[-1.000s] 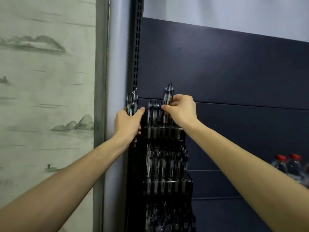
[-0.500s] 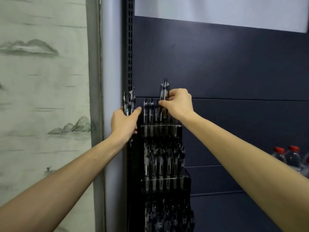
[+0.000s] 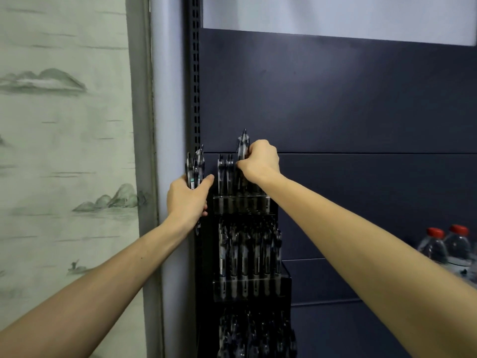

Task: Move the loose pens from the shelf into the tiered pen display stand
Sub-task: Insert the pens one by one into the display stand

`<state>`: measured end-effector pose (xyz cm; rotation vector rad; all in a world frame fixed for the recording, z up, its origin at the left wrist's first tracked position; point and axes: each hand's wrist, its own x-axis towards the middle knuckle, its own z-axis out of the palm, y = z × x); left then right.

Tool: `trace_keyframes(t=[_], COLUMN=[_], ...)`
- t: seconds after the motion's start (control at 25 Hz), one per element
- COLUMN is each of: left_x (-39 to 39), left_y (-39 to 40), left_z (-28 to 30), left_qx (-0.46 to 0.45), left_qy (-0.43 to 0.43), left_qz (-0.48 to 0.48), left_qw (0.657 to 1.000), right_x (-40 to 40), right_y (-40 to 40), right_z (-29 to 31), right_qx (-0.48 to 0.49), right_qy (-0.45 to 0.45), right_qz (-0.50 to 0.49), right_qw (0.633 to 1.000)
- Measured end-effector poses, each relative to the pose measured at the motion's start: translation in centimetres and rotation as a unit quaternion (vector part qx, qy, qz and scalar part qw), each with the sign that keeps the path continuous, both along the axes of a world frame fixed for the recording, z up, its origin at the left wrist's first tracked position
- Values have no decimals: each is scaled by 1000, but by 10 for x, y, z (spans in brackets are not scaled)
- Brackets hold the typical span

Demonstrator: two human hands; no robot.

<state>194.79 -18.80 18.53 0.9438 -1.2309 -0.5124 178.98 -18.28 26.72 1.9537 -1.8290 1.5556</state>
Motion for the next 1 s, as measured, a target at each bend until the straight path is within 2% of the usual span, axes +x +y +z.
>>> trace_keyframes(t=[0.2, 0.56, 0.84, 1.0], left_x=[-3, -20, -20, -20], left_y=[2, 10, 12, 13], left_z=[0, 9, 7, 7], left_qx=[-3, -18, -14, -11], left_qy=[12, 10, 8, 8], left_qz=[-1, -5, -6, -8], left_qw=[1000, 1000, 1000, 1000], right_x=[3, 2, 3, 3], right_y=[0, 0, 1, 2], right_z=[-1, 8, 9, 7], right_qx=[-1, 74, 82, 119], right_qy=[20, 46, 67, 92], right_qz=[-7, -21, -22, -27], right_qw=[1000, 996, 994, 988])
